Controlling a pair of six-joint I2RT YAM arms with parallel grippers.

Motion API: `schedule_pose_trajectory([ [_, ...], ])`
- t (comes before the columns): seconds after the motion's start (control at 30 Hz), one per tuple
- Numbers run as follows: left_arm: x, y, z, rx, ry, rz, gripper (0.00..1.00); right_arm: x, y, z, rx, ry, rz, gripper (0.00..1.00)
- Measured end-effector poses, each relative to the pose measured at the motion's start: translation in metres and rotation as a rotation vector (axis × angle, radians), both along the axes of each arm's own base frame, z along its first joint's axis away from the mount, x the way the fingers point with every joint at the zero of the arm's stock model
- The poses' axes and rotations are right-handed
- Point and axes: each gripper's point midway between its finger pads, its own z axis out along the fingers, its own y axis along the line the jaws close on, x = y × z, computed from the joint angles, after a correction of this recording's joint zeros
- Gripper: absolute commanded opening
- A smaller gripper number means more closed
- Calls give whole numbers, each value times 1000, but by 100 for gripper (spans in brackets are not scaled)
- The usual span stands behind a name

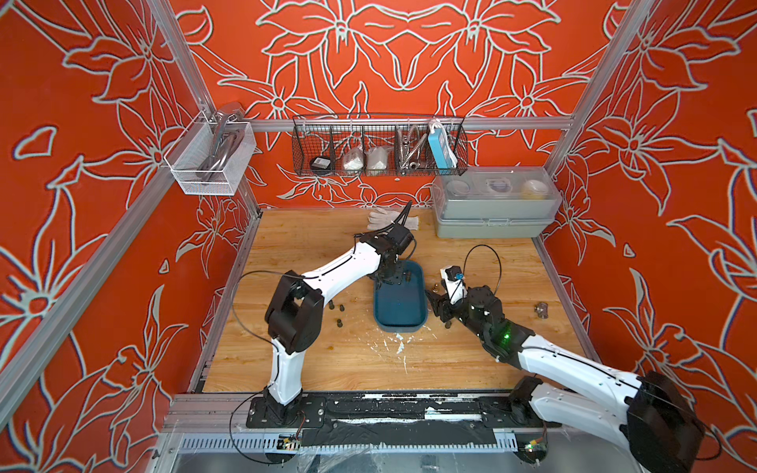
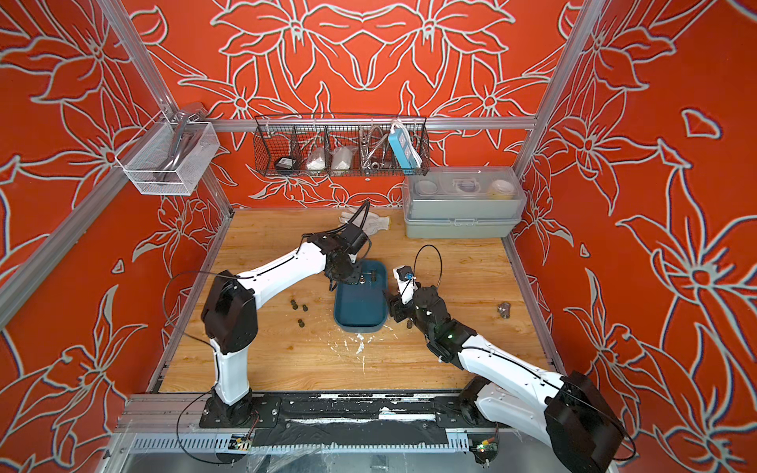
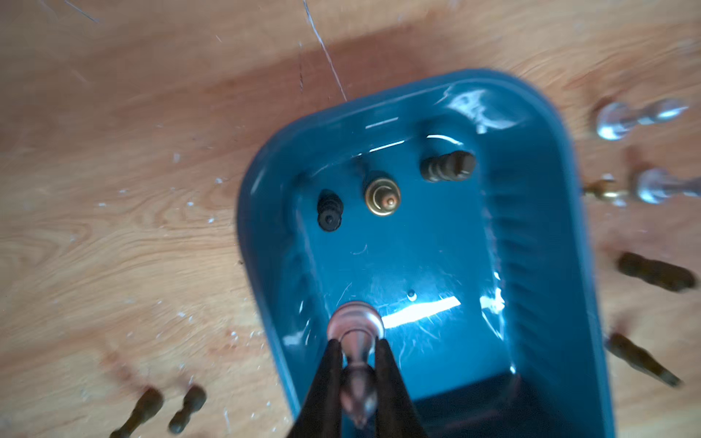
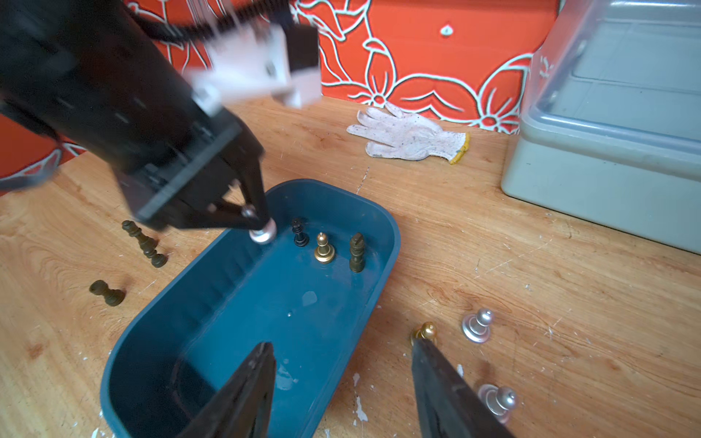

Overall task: Put the chess pieces into the storage box
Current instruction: Place the chess piece in the storage box.

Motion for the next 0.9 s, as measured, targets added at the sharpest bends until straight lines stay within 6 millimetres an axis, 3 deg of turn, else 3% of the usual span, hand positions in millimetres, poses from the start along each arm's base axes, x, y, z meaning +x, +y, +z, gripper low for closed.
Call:
schedule_pose_trajectory([
  [0.13,3,-2,-18,28,34,-4,14,0,0,1,2,-3,-1,62],
  [0.37,12,-5,-24,32,35,-5,14,-1,-1,2,4,-5,-1,62],
  [0.9,13,0,-51,75,82,-2,16,-1,-1,4,9,-10,-1,62],
])
